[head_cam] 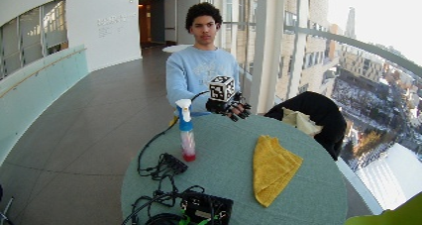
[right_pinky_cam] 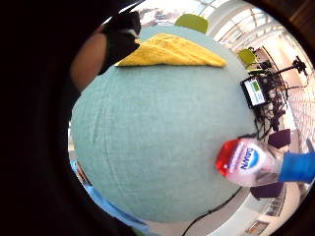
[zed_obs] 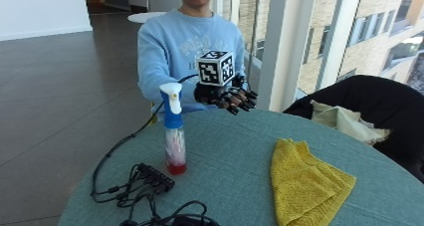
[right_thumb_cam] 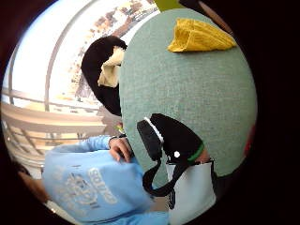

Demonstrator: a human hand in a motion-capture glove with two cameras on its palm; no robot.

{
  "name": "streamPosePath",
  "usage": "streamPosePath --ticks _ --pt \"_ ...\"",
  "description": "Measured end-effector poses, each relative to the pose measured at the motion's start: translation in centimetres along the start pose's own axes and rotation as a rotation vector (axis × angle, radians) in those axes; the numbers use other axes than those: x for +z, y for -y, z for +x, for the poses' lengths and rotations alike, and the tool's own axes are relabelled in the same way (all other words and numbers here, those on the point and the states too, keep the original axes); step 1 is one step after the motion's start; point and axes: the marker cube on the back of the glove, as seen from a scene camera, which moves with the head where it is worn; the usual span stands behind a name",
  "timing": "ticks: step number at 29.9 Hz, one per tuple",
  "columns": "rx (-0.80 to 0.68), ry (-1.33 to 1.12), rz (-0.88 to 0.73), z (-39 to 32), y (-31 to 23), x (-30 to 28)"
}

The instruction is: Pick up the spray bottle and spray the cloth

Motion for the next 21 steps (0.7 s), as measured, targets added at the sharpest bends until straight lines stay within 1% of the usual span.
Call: streamPosePath --ticks 4,11,17,21 --pt "0.025 0.016 0.037 0.7 -3.3 -0.8" --pt "0.101 0.095 0.153 2.9 -9.4 -2.4" --pt "0.276 0.261 0.284 7.4 -14.0 -3.6" --pt "0.361 0.414 0.352 9.8 -15.4 -3.9"
